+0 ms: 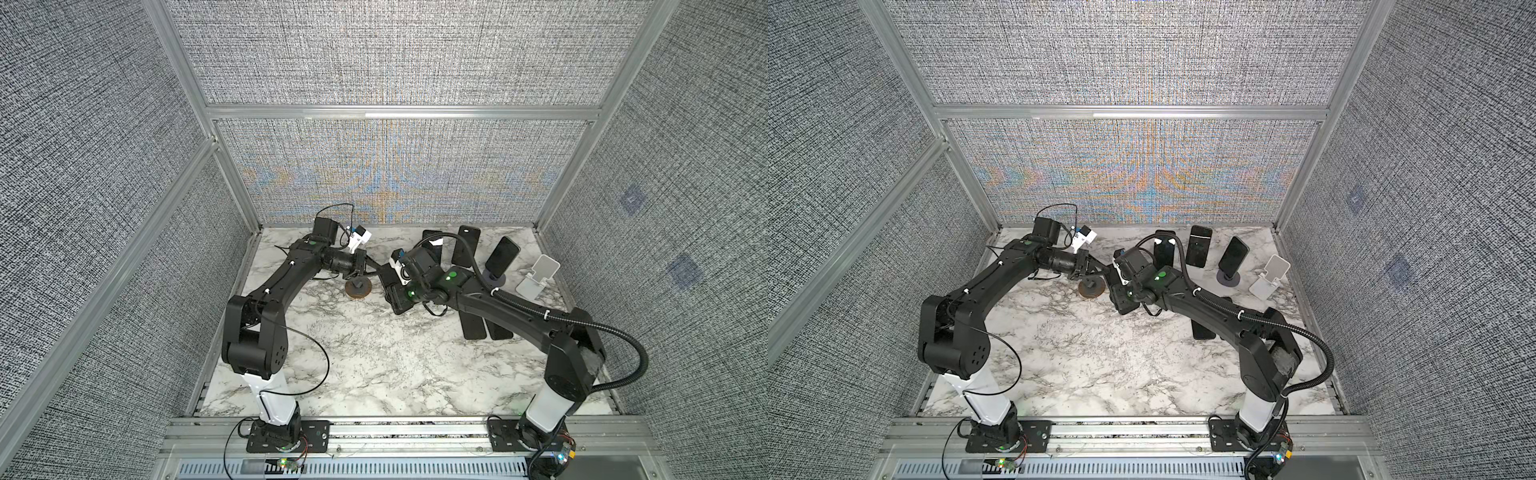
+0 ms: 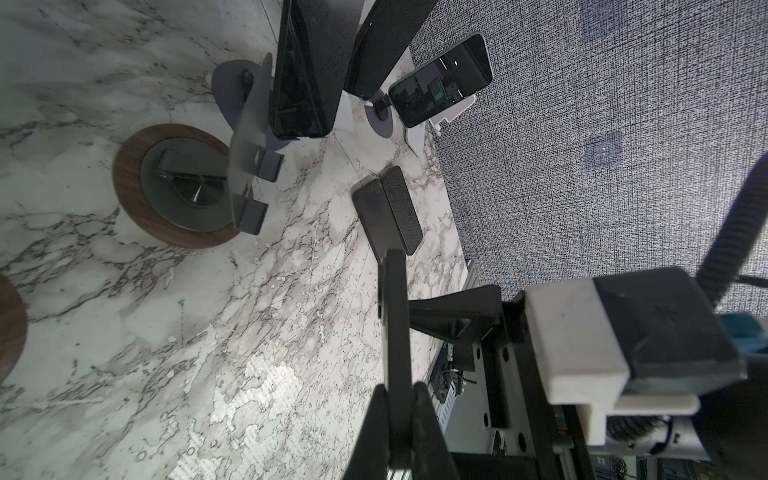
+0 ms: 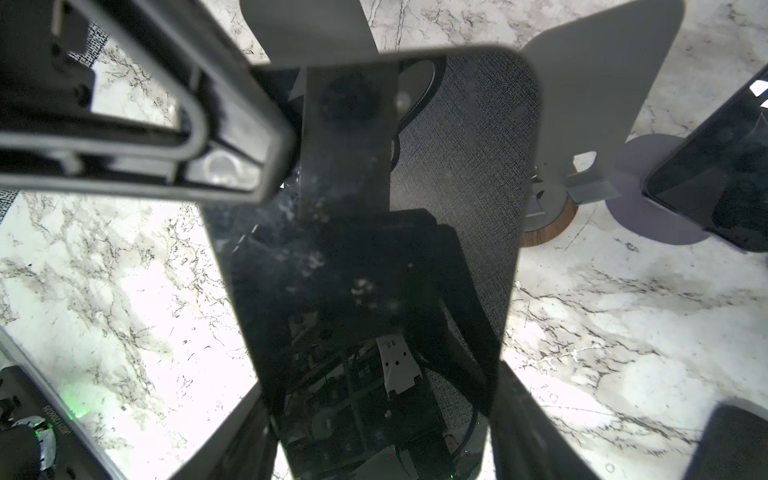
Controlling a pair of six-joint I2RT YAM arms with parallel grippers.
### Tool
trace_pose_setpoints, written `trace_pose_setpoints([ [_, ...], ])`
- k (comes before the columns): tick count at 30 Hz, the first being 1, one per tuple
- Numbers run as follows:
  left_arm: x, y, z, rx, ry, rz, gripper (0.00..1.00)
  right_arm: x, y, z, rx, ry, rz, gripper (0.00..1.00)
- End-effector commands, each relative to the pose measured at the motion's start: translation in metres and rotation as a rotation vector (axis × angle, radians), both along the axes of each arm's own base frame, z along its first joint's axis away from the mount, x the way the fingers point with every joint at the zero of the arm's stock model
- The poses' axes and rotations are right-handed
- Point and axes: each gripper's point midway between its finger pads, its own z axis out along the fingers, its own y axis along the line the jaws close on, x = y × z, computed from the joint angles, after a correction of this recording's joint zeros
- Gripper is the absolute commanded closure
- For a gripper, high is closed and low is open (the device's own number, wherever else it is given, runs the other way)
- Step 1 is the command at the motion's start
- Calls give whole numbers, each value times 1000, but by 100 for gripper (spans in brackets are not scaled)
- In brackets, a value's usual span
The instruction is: Remove the phone from the phone stand
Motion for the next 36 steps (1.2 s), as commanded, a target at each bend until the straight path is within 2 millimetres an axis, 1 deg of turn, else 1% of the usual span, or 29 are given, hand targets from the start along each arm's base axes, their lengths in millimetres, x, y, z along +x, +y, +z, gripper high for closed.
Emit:
trace_pose_setpoints([
  [1,-5,-4,8,-57,6,-37,100,8,-3,3,15,-2,-34,22],
  [4,-6,-4,10,-66,8,-43,100,9,-7,0,4,12,-37,17],
  [10,-7,-5,11,-76,12,-49,100,12,-2,0,11,19,-25,18],
  [13,-6,-5,9,-75,12,-49,100,13,-1,0,10,20,-24,23],
  [15,-6,-5,9,-75,13,-48,100,13,-3,1,3,17,-34,29],
  [21,-5,-5,7,-70,17,-45,99,13,-13,4,-9,6,-74,40],
  [22,-5,-5,7,-69,16,-43,93,13,-15,5,-8,6,-82,41],
  [25,-4,-4,5,-56,6,-32,69,14,-26,1,-16,22,-132,42],
  [26,-3,-4,3,-49,7,-27,60,15,-30,-2,-24,32,-152,42],
  [27,-2,-3,2,-42,6,-23,54,15,-35,-5,-29,43,-173,43],
  [29,-2,-2,0,-32,8,-20,48,13,-47,-11,-44,62,-216,43],
  [31,-2,-1,-1,-22,5,-18,46,9,-63,-18,-66,85,-264,43],
  [34,-2,0,-2,-11,4,-13,45,-2,-93,-40,-126,140,-339,44],
  [36,-1,0,-2,-6,4,-11,45,-12,-116,-59,-175,213,-394,44],
])
